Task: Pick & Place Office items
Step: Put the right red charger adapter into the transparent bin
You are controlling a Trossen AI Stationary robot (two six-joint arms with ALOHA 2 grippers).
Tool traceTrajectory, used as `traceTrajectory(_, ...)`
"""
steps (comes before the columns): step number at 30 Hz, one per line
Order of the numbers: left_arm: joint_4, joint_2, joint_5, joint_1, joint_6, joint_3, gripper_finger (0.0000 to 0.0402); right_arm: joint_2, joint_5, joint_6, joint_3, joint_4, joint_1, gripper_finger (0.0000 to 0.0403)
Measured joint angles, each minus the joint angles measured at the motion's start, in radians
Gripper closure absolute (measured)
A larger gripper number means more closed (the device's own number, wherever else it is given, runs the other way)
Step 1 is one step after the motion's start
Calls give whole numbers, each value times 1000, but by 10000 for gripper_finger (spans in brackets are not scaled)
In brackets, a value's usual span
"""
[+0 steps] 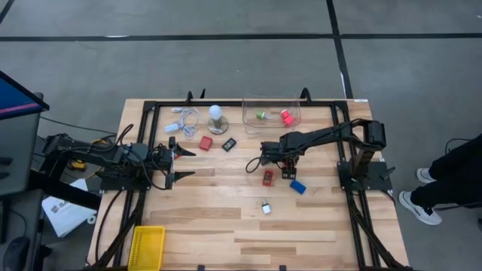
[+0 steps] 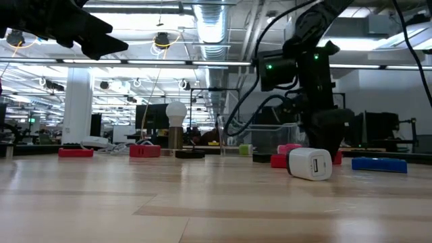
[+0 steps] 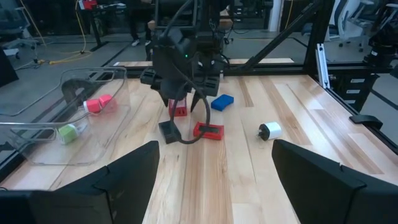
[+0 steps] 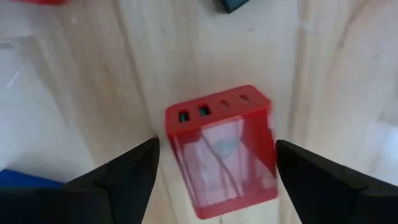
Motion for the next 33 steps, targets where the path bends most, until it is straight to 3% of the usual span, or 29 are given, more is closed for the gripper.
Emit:
traceTrajectory(6,0,0,0,0,1,0,92,-4,-74,33,-24,28,-42,117)
traceTrajectory(12,0,0,0,0,1,0,92,-4,-157,100,-27,45,-48,204)
traceTrajectory(19,1,0,0,0,2,0,92,5,-272,200,20,109,13,203)
traceTrajectory(22,3,0,0,0,2,0,92,5,-275,222,90,159,65,203)
traceTrajectory(25,8,0,0,0,2,0,92,5,-216,236,186,167,112,203)
traceTrajectory(33,33,0,27,0,-5,0,92,2,85,246,451,154,155,203)
